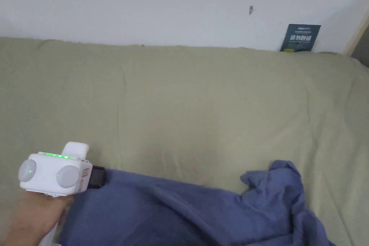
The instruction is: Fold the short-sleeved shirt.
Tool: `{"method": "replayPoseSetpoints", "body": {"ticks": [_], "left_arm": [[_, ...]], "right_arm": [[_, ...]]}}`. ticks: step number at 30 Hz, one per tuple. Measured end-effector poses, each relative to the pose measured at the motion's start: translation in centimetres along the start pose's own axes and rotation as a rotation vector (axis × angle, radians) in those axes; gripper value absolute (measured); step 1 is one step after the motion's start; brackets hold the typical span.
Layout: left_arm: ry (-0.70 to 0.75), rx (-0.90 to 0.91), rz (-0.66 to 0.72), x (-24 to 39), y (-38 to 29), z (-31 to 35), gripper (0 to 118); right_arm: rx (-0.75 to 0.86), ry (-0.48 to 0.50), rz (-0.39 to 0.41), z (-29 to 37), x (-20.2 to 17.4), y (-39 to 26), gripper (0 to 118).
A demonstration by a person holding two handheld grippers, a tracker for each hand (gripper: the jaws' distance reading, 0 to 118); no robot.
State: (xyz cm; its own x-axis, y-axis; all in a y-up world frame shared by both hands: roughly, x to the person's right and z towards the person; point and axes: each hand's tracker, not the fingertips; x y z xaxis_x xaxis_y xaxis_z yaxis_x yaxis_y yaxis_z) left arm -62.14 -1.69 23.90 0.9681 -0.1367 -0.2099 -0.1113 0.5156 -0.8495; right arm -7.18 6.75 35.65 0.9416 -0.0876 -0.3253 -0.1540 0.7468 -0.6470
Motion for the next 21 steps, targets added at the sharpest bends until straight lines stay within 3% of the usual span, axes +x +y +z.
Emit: {"method": "replayPoseSetpoints", "body": {"ticks": [2, 4, 5, 7, 8, 9, 11, 19, 21], "left_arm": [[-0.061, 0.054, -0.004, 0.6, -0.6, 0.9, 61], [-0.081, 0.075, -0.010, 1.6, -1.1, 2.2, 8], [-0.095, 0.084, -0.016, 2.2, -1.3, 2.5, 1], [-0.072, 0.082, -0.042, 2.7, -1.8, 2.9, 1], [-0.087, 0.083, -0.042, 2.7, -2.0, 3.2, 1], [-0.103, 0.098, -0.027, 2.8, -2.3, 4.0, 1], [-0.116, 0.144, 0.005, 2.3, -2.6, 5.7, 1], [-0.160, 0.203, 0.053, 0.9, -3.3, 10.7, 1], [-0.161, 0.197, 0.050, 0.7, -3.4, 10.7, 1]], "right_arm": [[-0.008, -0.006, 0.004, -1.1, 1.0, 1.3, 0], [-0.055, -0.038, 0.046, -3.2, 2.1, 3.4, 1], [-0.066, -0.066, 0.061, -4.4, 2.5, 4.5, 2], [-0.093, -0.065, 0.054, -7.8, 3.7, 6.6, 5], [-0.099, -0.068, 0.042, -9.3, 4.3, 7.2, 15], [-0.111, -0.068, 0.025, -11.3, 5.0, 8.1, 40], [-0.183, -0.072, 0.000, -15.1, 5.8, 9.6, 118], [-0.459, -0.171, 0.015, -26.6, 7.7, 9.2, 117], [-0.409, -0.122, 0.033, -24.2, 5.8, 9.2, 94]]}}
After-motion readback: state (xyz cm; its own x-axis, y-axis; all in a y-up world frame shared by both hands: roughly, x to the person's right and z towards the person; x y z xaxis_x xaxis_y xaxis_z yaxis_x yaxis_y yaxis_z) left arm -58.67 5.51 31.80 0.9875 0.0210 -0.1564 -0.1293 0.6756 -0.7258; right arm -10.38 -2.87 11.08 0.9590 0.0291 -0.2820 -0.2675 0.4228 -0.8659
